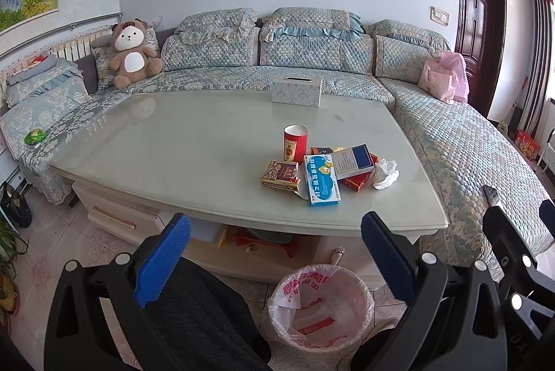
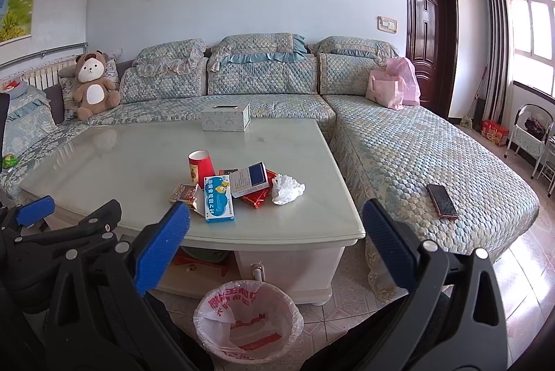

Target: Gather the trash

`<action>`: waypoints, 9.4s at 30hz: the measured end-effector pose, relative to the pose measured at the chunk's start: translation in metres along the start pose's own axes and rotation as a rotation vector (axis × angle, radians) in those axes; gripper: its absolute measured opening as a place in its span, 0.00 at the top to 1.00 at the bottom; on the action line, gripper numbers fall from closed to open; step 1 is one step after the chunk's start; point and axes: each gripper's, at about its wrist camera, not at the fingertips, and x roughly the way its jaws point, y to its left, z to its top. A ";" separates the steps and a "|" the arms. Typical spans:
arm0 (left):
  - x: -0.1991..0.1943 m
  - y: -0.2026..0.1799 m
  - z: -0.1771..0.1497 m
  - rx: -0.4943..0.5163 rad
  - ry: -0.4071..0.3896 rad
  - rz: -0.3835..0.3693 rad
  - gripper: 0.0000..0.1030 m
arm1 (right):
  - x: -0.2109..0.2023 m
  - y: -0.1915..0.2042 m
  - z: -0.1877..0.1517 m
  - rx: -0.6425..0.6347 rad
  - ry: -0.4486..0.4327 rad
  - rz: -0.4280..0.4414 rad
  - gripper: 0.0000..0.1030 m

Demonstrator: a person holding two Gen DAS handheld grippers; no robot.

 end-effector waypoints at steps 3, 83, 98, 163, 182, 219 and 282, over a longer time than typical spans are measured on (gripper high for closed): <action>0.000 -0.001 -0.001 -0.003 0.001 -0.002 0.06 | 0.000 0.001 0.000 -0.001 -0.002 -0.001 0.05; 0.193 0.000 0.149 0.234 0.450 -0.197 0.06 | 0.130 -0.034 0.085 -0.338 0.231 0.423 0.05; 0.302 -0.045 0.161 0.446 0.624 -0.220 0.06 | 0.209 0.008 0.103 -0.713 0.352 0.564 0.05; 0.462 -0.052 0.134 0.501 0.819 -0.250 0.54 | 0.394 0.081 0.023 -1.193 0.535 0.514 0.37; 0.351 -0.038 0.176 0.454 0.699 -0.241 0.54 | 0.320 0.055 0.099 -0.897 0.407 0.362 0.37; 0.180 -0.040 0.026 0.483 0.622 -0.351 0.54 | 0.146 0.053 -0.003 -0.707 0.451 0.316 0.37; 0.407 -0.071 -0.237 0.356 1.098 -0.323 0.53 | 0.348 0.032 -0.265 -0.464 0.921 0.313 0.36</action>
